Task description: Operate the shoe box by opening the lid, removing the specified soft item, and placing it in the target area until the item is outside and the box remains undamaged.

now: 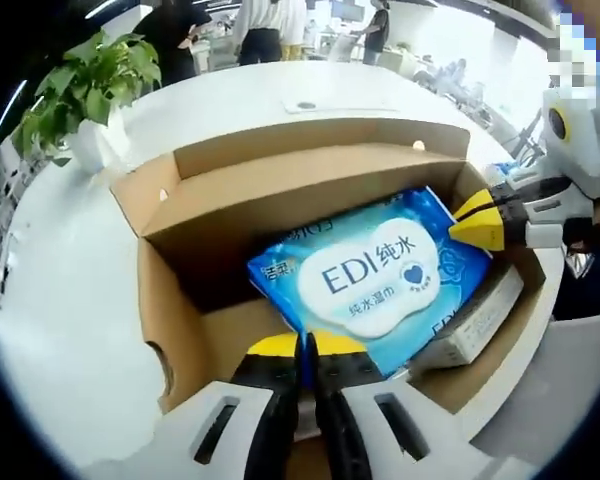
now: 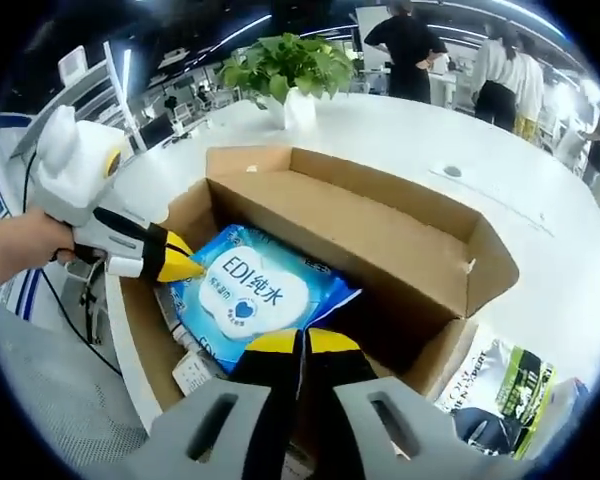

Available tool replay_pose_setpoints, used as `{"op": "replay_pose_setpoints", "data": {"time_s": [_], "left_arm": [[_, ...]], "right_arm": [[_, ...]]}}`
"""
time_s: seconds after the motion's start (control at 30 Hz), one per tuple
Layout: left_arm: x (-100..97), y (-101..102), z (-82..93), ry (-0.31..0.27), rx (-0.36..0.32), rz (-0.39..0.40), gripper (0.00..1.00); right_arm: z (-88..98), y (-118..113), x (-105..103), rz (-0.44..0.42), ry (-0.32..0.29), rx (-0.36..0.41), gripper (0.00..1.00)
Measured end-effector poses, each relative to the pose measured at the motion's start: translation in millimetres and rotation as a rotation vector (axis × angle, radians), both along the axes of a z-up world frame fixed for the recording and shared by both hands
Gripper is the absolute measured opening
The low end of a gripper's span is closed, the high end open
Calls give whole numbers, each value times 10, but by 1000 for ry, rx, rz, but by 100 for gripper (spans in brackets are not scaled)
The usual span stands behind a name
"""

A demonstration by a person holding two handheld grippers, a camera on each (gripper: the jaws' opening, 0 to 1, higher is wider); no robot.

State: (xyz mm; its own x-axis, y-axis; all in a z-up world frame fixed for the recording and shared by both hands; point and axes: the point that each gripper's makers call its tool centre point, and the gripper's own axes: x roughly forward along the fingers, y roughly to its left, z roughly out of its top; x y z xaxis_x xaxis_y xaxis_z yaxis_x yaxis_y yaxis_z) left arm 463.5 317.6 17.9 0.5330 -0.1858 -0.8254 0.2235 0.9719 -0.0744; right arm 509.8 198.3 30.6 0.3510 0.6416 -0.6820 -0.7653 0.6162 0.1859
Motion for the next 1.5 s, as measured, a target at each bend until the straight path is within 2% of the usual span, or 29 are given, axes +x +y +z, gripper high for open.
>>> {"op": "replay_pose_setpoints", "data": {"time_s": [0.33,0.83,1.07,1.5], "left_arm": [[-38,5,213,-62,-13,25,0],[-84,-25,667,-142,-28,25,0],[-144,-110,830,-159,-39,11,0],[-182,-407,1067,-178,-61,-45,0]], "right_arm": [[226,18,20,-34,-19,70,0],[605,-37,-15,-71,-27,137,0],[791,-145,-85,-109,-21,184,0],[1032,-456,-157,-153,-53,194,0]]}}
